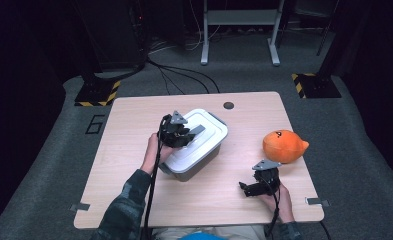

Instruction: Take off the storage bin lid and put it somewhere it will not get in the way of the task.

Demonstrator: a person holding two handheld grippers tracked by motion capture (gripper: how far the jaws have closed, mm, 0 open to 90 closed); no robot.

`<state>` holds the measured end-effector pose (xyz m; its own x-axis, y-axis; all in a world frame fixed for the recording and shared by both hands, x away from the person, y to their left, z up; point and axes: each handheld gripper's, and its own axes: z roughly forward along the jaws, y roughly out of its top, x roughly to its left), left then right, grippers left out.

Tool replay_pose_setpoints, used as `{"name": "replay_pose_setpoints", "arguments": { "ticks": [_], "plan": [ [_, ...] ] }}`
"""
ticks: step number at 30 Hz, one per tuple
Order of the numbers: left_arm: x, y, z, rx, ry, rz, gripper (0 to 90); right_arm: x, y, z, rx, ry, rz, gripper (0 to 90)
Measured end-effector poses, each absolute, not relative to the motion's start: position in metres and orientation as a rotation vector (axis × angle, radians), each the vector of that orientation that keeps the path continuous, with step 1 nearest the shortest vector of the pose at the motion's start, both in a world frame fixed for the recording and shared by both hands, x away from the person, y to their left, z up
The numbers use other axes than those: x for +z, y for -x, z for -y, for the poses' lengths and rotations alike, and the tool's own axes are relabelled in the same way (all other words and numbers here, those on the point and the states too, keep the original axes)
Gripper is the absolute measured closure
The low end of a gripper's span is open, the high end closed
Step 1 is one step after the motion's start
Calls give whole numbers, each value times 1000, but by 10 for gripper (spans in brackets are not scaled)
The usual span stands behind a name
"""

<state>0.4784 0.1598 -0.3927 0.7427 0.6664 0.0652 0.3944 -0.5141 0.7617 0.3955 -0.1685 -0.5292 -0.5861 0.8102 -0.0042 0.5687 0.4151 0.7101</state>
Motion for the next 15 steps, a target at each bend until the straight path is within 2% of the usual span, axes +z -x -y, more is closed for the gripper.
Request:
{"name": "replay_pose_setpoints", "arguments": {
  "ticks": [15],
  "plan": [
    [-393,-472,-152,432,-2190,-714,666,-529,-395,169,967,-1186,-2328,0]
  ]
}}
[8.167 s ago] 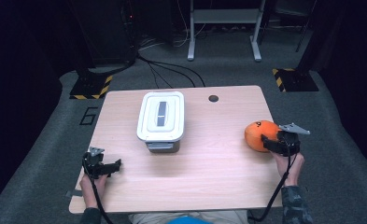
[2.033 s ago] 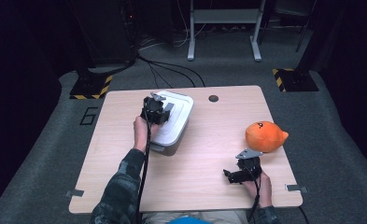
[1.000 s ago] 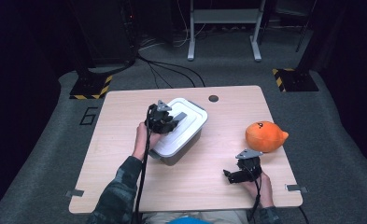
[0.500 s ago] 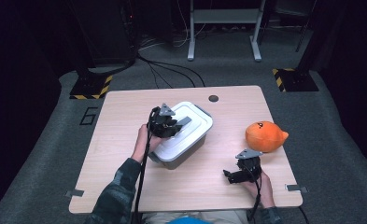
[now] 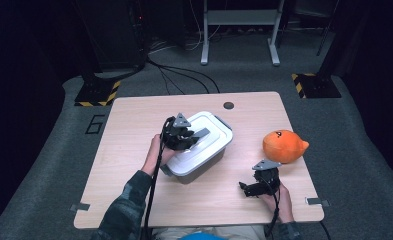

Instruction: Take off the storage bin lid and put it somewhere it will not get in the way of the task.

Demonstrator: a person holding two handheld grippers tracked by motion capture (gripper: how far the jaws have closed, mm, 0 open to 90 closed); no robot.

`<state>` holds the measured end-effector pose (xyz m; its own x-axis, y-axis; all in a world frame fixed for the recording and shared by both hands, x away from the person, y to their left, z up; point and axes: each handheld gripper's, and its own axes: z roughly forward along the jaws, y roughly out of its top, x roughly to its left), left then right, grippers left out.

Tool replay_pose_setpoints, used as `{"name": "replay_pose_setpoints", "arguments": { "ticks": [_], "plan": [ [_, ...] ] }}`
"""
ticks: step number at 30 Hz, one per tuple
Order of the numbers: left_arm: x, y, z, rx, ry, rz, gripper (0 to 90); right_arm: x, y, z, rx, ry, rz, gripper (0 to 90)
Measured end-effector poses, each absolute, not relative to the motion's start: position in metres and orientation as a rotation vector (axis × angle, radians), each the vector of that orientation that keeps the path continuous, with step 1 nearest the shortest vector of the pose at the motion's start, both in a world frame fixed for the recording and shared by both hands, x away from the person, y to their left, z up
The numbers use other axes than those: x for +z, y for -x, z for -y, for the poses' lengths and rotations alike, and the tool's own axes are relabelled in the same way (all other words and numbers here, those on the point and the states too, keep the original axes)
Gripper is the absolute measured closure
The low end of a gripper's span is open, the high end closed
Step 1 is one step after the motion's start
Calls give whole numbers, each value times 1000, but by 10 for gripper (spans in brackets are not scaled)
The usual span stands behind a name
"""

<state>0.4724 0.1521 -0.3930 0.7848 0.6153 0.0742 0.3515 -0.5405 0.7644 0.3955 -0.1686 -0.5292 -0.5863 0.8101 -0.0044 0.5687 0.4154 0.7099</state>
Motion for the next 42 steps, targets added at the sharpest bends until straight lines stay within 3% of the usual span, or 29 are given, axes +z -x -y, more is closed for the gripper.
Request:
{"name": "replay_pose_setpoints", "arguments": {
  "ticks": [42],
  "plan": [
    [-363,-464,-173,489,-2131,-687,666,-529,-396,168,968,-1189,-2324,0]
  ]
}}
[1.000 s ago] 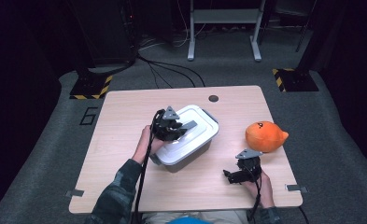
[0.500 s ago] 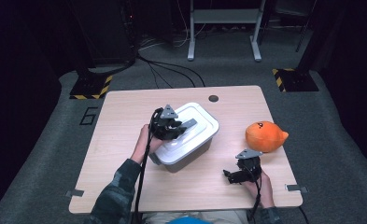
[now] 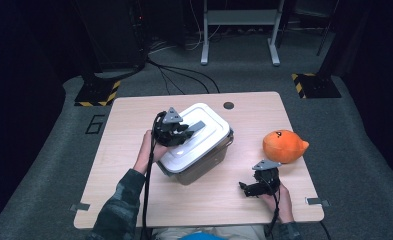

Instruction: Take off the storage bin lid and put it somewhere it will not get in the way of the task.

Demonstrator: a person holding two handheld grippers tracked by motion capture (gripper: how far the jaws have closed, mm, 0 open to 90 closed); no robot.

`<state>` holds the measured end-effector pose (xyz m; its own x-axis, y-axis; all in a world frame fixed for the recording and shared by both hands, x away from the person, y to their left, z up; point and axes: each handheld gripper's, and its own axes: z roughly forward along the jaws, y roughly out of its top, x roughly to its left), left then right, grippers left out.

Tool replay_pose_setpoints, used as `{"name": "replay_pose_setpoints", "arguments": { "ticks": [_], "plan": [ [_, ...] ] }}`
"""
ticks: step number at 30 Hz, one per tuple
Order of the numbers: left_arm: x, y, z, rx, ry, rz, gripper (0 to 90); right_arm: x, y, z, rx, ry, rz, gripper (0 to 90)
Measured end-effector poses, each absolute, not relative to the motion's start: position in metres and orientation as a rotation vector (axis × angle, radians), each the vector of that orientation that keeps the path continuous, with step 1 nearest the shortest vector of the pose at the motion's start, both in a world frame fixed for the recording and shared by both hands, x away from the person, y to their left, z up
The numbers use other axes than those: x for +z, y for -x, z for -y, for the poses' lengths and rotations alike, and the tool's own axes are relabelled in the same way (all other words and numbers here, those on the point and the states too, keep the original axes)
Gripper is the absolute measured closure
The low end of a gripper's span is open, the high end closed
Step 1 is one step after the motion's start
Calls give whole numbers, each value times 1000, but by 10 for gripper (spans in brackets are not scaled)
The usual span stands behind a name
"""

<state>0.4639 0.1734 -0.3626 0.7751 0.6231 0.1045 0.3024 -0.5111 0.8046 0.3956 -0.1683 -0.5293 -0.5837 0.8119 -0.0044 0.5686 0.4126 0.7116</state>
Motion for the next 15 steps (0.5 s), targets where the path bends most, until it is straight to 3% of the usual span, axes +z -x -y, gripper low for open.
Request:
{"name": "replay_pose_setpoints", "arguments": {
  "ticks": [15],
  "plan": [
    [-353,-463,-190,524,-2100,-723,665,-529,-396,168,968,-1192,-2323,0]
  ]
}}
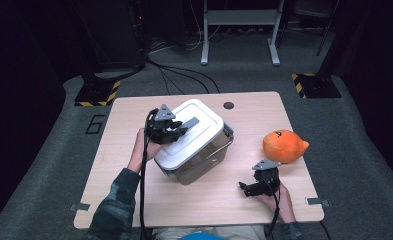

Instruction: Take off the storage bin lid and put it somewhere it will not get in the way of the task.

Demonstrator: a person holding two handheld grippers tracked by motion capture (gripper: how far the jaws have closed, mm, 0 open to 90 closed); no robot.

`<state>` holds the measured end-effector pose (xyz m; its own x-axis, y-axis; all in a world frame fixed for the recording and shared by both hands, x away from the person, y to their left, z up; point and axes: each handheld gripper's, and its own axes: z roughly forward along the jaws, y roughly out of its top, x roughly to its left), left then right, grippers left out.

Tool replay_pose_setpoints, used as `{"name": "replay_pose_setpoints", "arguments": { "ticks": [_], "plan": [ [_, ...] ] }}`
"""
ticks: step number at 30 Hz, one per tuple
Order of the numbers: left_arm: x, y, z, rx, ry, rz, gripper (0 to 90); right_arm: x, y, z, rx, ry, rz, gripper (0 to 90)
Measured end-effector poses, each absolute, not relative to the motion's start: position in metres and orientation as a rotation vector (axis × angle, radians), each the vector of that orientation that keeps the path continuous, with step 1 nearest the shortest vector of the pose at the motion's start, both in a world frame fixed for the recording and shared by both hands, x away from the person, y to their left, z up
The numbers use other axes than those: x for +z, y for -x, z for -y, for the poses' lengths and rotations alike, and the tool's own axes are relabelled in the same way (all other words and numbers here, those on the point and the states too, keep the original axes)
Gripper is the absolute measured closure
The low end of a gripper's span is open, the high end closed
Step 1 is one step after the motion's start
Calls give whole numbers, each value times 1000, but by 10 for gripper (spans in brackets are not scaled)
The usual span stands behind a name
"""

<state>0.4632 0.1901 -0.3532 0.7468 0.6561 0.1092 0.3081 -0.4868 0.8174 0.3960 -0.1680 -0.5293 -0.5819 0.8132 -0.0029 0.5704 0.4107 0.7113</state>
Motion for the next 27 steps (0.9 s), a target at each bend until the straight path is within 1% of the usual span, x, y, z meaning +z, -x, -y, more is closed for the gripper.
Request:
{"name": "replay_pose_setpoints", "arguments": {
  "ticks": [18,27],
  "plan": [
    [-346,-462,-218,555,-2053,-799,666,-529,-396,168,971,-1191,-2328,0],
    [-343,-461,-239,582,-2028,-859,666,-529,-396,168,973,-1191,-2328,0]
  ]
}}
